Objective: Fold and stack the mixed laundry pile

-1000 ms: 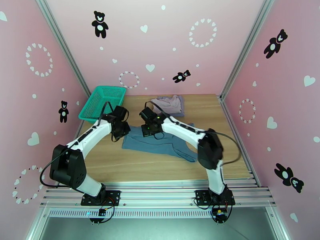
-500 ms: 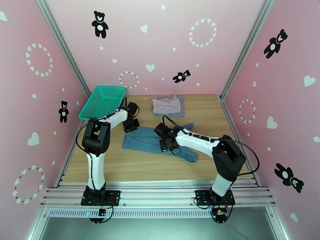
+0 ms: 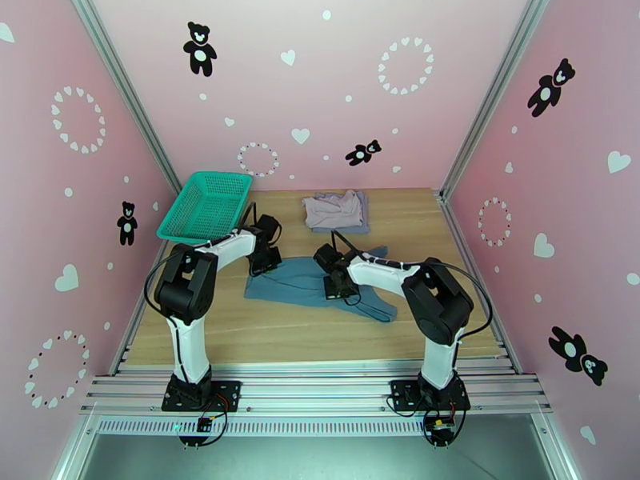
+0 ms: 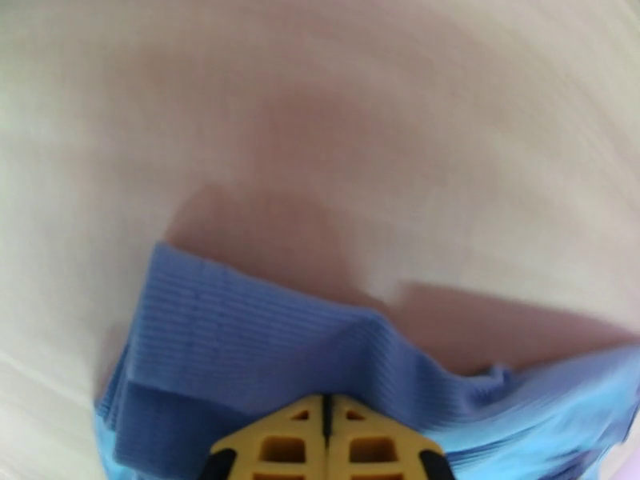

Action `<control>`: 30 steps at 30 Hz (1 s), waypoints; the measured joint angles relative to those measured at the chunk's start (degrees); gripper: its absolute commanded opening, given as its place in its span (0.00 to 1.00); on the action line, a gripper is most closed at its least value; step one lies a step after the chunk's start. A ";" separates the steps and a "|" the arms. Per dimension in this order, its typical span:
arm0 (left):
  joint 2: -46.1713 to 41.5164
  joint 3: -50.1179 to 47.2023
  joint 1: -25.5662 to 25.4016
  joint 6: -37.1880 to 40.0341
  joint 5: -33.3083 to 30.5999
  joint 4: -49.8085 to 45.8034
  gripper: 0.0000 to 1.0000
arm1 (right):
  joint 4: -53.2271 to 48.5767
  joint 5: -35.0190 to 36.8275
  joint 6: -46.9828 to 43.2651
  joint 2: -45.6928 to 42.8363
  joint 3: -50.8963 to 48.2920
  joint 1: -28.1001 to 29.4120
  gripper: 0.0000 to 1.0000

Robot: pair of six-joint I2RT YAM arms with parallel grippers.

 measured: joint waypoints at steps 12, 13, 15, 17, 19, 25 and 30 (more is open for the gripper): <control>-10.27 -14.25 -4.76 -5.84 0.20 4.15 0.00 | -5.40 -0.17 -16.61 8.61 13.16 -12.44 0.00; -10.64 -14.75 -5.14 -6.62 0.17 4.57 0.00 | -6.21 -0.13 -18.51 9.35 14.43 -13.22 0.00; -11.19 -15.61 -5.81 -8.00 0.17 5.44 0.00 | -7.78 0.00 -21.97 10.58 16.52 -14.34 0.00; -11.52 -16.17 -6.75 -9.62 0.13 6.08 0.00 | -9.75 0.61 -25.49 11.80 18.56 -14.99 0.00; -11.52 -16.17 -7.65 -10.69 0.13 6.29 0.00 | -11.21 1.27 -27.96 12.50 19.82 -15.17 0.00; -11.15 -14.62 -9.62 -12.09 0.07 4.33 0.11 | -13.33 0.48 -30.56 10.47 17.75 -14.91 0.05; -9.60 -7.23 -10.01 -11.08 -1.05 -4.55 0.23 | -15.76 -1.53 -30.21 0.07 12.39 -11.13 0.22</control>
